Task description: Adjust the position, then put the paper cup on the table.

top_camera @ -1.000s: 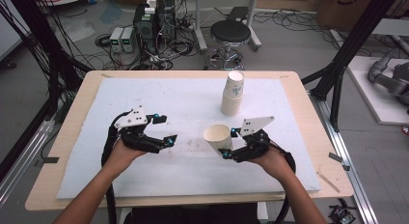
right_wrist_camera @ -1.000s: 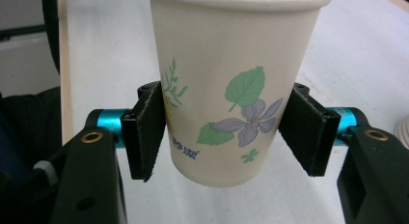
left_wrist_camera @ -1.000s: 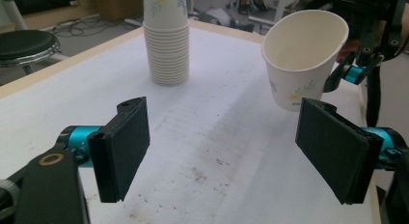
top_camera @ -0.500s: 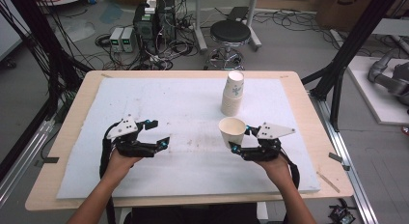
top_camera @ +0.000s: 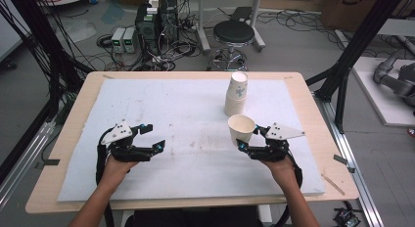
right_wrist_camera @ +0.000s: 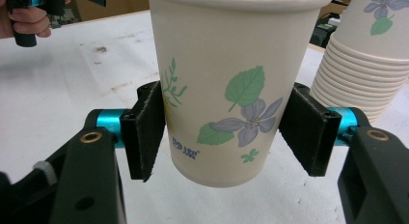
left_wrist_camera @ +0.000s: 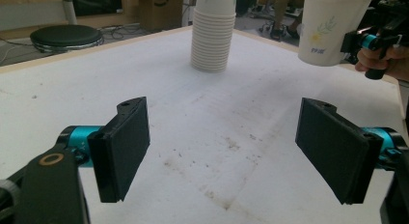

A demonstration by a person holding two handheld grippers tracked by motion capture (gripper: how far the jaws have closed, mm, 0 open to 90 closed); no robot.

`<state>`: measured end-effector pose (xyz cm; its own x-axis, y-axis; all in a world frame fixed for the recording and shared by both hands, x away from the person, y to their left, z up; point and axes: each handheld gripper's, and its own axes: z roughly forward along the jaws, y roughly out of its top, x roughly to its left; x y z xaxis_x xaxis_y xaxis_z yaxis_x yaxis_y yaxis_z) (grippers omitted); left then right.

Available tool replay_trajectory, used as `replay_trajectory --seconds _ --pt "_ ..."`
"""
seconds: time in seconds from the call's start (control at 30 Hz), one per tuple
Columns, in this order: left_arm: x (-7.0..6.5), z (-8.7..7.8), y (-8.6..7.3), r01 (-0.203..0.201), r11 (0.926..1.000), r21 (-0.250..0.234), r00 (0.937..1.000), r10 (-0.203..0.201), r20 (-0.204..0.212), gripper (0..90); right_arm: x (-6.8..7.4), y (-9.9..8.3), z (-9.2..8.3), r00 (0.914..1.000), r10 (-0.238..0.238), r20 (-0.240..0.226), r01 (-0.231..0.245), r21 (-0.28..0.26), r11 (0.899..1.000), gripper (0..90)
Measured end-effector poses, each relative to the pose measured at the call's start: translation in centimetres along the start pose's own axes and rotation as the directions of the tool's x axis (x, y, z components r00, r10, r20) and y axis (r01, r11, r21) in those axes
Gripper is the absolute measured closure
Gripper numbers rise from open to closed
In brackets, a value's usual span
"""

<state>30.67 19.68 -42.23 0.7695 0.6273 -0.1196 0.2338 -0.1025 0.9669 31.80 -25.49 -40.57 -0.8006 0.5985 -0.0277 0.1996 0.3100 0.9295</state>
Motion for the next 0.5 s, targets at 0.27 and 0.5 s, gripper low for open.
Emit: replay_trajectory --seconds 0.27,0.5 --pt "0.1 0.0 -0.6 -0.002 1.0000 -0.006 0.9999 0.002 -0.014 19.7 -0.3 -0.3 -0.5 0.9995 0.013 0.028 -0.013 0.001 1.000 36.1" --pt "0.2 -0.1 -1.1 0.005 1.0000 -0.007 0.9996 -0.005 -0.026 19.7 -1.5 -0.8 -1.4 0.9914 0.039 0.125 -0.039 -0.007 0.999 35.9"
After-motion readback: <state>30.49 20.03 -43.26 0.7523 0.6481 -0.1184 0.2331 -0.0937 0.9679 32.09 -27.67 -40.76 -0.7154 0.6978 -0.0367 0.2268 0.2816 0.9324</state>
